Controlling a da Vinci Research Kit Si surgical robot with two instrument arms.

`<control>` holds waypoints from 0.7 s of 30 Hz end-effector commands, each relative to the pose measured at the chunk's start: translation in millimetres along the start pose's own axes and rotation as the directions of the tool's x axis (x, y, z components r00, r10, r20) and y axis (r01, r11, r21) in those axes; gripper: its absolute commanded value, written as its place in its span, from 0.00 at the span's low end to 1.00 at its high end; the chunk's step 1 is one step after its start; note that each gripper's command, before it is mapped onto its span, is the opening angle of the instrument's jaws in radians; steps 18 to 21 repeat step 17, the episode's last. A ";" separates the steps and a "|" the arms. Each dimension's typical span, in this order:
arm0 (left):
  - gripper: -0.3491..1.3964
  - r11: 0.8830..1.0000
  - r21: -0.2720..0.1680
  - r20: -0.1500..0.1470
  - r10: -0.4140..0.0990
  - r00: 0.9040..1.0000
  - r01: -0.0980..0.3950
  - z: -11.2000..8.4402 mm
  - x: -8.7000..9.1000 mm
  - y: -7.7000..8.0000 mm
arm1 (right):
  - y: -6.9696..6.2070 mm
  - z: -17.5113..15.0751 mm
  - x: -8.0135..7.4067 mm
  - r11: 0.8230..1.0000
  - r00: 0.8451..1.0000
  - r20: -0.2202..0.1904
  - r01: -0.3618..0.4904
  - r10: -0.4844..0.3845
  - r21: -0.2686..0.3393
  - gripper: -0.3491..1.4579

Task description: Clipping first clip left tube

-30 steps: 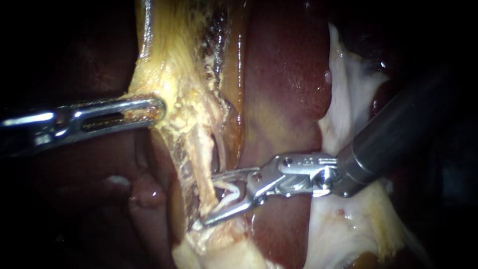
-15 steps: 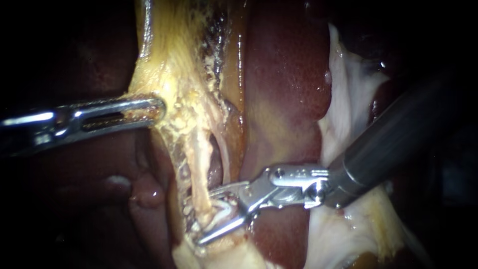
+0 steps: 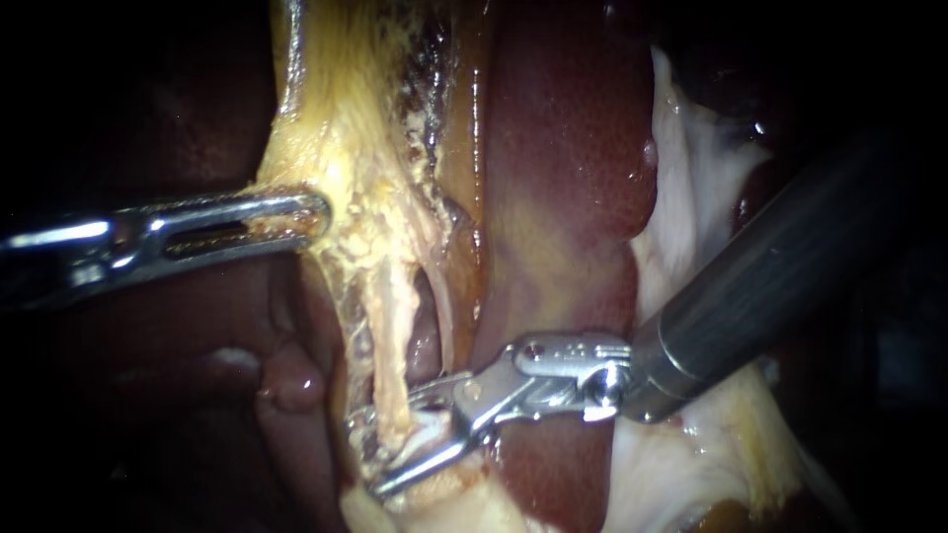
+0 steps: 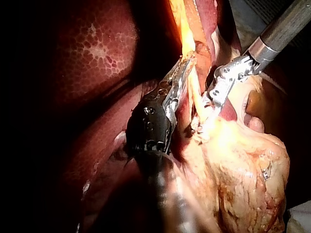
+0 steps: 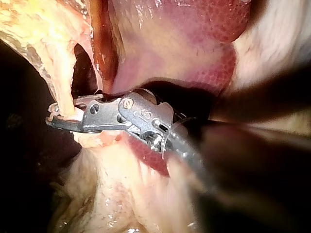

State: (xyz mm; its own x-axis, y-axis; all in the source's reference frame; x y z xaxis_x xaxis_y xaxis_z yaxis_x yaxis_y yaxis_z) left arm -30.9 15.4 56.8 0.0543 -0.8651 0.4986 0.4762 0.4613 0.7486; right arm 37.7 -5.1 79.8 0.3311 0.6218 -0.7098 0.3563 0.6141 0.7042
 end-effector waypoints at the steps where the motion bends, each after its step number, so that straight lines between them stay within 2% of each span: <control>1: 0.00 1.000 0.000 0.000 0.000 1.000 0.000 0.0 0.0 0.0 | 0.2 -0.1 -0.2 1.000 1.000 0.004 0.001 -0.001 -0.004 0.00; 6: 0.00 1.000 0.000 0.000 0.000 1.000 0.000 0.0 0.0 0.0 | 0.7 -0.5 -0.5 1.000 1.000 0.013 0.000 0.000 -0.015 0.00; 21: 0.00 1.000 0.001 0.000 0.000 1.000 0.000 0.1 0.0 0.4 | 0.7 -0.6 -0.5 1.000 1.000 0.013 0.001 -0.001 -0.014 0.00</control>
